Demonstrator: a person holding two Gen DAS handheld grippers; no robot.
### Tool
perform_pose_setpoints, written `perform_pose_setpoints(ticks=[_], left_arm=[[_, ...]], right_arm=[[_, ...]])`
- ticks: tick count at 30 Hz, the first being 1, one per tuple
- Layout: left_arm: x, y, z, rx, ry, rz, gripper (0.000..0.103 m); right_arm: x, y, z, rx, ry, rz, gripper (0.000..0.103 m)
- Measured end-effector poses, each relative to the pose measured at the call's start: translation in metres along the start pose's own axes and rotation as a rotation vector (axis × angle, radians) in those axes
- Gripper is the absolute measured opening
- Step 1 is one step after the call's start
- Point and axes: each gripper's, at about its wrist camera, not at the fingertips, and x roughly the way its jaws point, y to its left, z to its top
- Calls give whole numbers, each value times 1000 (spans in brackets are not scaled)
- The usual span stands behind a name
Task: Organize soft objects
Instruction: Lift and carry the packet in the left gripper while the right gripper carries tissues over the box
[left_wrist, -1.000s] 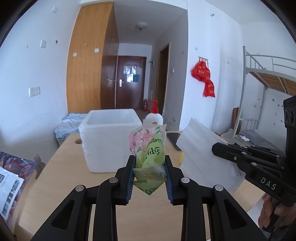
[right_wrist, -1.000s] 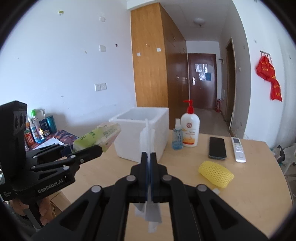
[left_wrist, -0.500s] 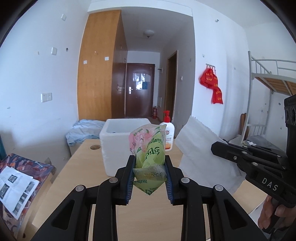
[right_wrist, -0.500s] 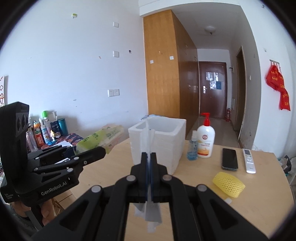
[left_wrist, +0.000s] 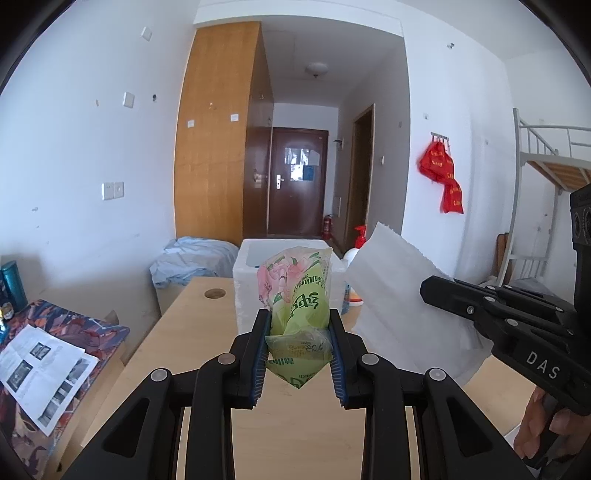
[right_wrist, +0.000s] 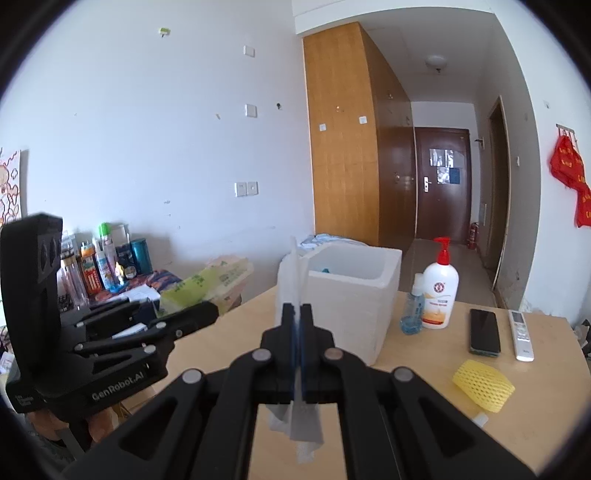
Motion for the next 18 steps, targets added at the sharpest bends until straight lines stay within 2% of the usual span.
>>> perform_pose_setpoints(ticks=[18], left_arm=[[20,3,11,4,7,4,31]], right_arm=[[17,-5,12,14,4,-15,4]])
